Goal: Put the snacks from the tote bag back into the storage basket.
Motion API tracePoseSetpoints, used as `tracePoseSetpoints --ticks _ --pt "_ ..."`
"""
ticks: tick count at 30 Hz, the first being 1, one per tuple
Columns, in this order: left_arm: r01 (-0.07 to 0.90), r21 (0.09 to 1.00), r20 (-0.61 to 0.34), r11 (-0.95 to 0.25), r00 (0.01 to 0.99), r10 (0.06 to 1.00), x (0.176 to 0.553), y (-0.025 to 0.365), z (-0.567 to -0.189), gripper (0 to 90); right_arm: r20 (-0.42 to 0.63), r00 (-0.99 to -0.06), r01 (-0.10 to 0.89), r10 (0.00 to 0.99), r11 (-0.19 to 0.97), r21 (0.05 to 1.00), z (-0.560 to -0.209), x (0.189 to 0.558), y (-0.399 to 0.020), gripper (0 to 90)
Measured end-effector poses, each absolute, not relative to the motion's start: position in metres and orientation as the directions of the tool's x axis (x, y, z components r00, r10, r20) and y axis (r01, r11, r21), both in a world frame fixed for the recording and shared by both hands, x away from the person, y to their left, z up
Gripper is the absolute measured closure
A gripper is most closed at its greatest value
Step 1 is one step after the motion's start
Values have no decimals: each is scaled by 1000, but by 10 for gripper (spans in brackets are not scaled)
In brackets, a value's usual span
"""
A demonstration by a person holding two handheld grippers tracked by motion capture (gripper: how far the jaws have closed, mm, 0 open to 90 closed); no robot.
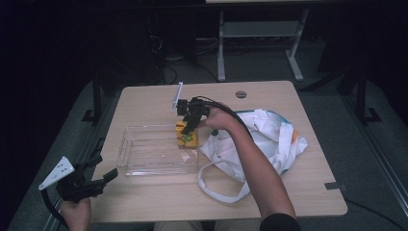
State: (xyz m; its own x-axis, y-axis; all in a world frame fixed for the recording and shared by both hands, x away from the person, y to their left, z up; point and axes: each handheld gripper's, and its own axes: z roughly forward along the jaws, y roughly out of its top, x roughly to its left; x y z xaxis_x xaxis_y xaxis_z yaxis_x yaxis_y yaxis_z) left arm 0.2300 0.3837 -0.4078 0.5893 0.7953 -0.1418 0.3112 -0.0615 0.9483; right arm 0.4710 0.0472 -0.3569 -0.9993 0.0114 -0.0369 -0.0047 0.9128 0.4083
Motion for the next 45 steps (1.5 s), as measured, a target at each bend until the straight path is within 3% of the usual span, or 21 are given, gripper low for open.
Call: tracePoseSetpoints --ticks 35,45 --pt "309 949 -140 -62 589 796 230 383 -408 127 -46 -999 -2 16 924 382 -357 467 50 459" --pt "309 949 -139 -63 589 796 230 383 -408 127 -40 -998 22 40 923 384 -356 467 47 396"
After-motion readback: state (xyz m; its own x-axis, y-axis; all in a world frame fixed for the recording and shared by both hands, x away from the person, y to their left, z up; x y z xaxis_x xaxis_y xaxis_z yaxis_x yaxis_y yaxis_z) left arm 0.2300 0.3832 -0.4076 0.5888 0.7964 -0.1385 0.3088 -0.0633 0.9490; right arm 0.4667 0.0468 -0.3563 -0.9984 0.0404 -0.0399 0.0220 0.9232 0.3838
